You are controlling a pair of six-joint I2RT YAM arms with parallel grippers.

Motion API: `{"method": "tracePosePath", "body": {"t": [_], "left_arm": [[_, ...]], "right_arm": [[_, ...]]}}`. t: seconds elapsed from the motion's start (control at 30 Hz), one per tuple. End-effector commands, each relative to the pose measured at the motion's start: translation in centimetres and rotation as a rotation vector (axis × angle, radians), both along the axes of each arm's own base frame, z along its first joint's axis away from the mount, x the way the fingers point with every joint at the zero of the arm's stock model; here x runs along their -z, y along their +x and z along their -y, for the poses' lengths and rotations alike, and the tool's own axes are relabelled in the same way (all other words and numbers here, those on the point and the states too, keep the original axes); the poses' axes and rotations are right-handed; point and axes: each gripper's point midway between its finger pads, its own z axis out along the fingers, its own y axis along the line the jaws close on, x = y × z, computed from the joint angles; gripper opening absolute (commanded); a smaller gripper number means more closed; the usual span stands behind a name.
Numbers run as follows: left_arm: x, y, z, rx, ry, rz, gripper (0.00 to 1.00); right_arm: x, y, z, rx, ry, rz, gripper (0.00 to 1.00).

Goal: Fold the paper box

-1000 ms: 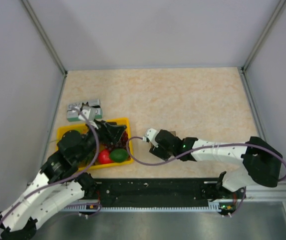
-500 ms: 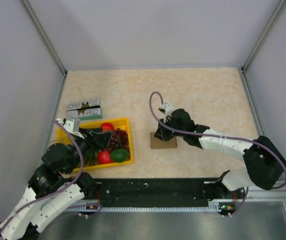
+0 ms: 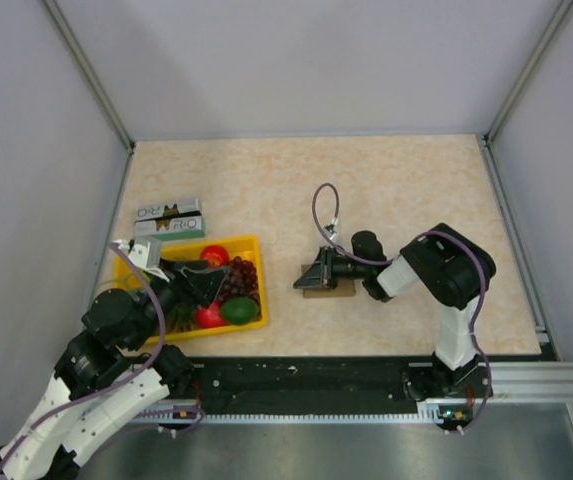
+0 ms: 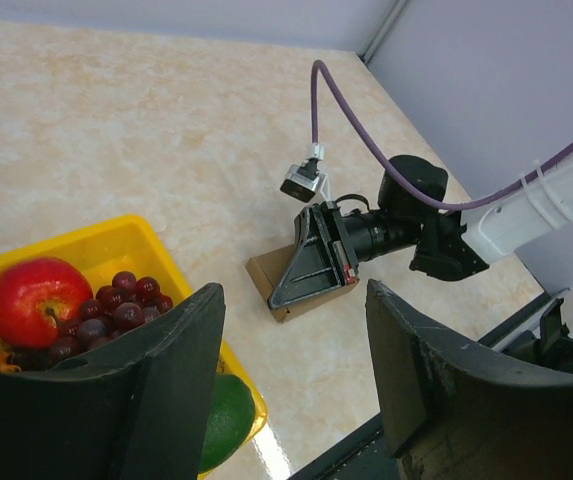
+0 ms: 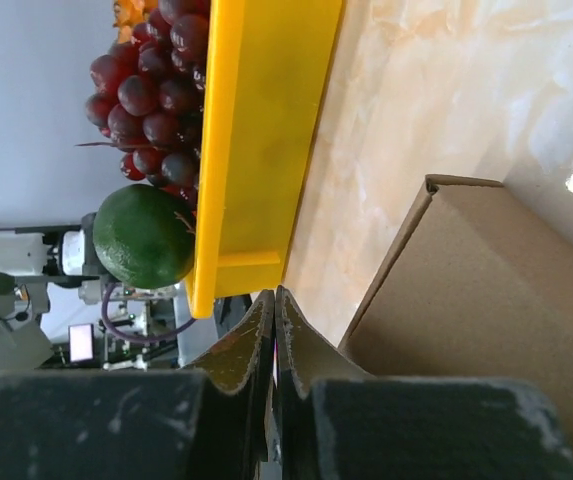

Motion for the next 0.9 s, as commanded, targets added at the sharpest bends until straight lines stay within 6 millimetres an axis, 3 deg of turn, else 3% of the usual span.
{"method": "tracePosePath", "body": {"t": [0.0, 0.07, 0.1, 0.13, 0.2, 0.23, 0.3, 0.37, 0.4, 0.47, 0.5, 0.53, 0.67, 0.73, 0.87], "left_arm": [[-0.8, -0.4, -0.4, 0.000, -0.008, 0.021, 0.63], [-0.7, -0.4, -0.5, -0.001, -0.001, 0.023, 0.63], [-0.6, -0.3, -0.4, 0.000, 0.003, 0.021, 0.63], [-0.6, -0.3, -0.4, 0.000, 0.003, 0.021, 0.63], [-0.5, -0.2, -0.2, 0.006, 0.007, 0.016, 0.63], [-0.6, -0.2, 0.0, 0.012, 0.000, 0.021, 0.63], [-0.5, -0.1, 0.3, 0.020, 0.003, 0.015, 0.63], [-0.7, -0.1, 0.6, 0.032, -0.004, 0.020, 0.63], [-0.6, 0.0, 0.8, 0.038, -0.001, 0.016, 0.63], [-0.8, -0.1, 1.0, 0.048, 0.000, 0.022, 0.63], [-1.1, -0.2, 1.0, 0.051, -0.004, 0.029, 0.63], [-1.1, -0.2, 0.9, 0.049, -0.002, 0.030, 0.63], [-1.2, -0.4, 0.7, 0.052, -0.001, 0.041, 0.63], [-1.2, -0.6, 0.5, 0.054, 0.000, 0.045, 0.63], [-1.4, -0.9, 0.3, 0.056, 0.003, 0.048, 0.63]], "right_arm": [[3.1, 1.1, 2.5, 0.122, -0.045, -0.031, 0.00], [4.7, 1.8, 3.5, 0.157, -0.157, -0.016, 0.00], [4.2, 1.9, 3.8, 0.153, -0.222, 0.009, 0.00], [5.7, 1.1, 4.8, 0.148, -0.343, -0.030, 0.00], [3.5, 1.8, 4.0, 0.106, -0.344, 0.062, 0.00], [0.9, 2.2, 3.5, 0.099, -0.299, 0.115, 0.00], [-2.0, 3.1, 3.0, 0.077, -0.314, 0.181, 0.02], [-5.5, 4.0, 3.0, 0.041, -0.373, 0.280, 0.15], [-6.0, 3.7, 3.3, 0.012, -0.417, 0.293, 0.20], [-7.6, 5.0, 3.9, -0.025, -0.503, 0.427, 0.34], [-6.6, 3.7, 5.3, -0.077, -0.589, 0.398, 0.38], [-6.0, 3.7, 6.0, -0.091, -0.682, 0.448, 0.46], [-3.6, 2.1, 8.4, -0.321, -1.006, 0.700, 0.58], [-3.4, 2.2, 8.6, -0.338, -1.093, 0.793, 0.61], [-3.5, 1.1, 6.2, -0.356, -1.100, 0.954, 0.68]]}}
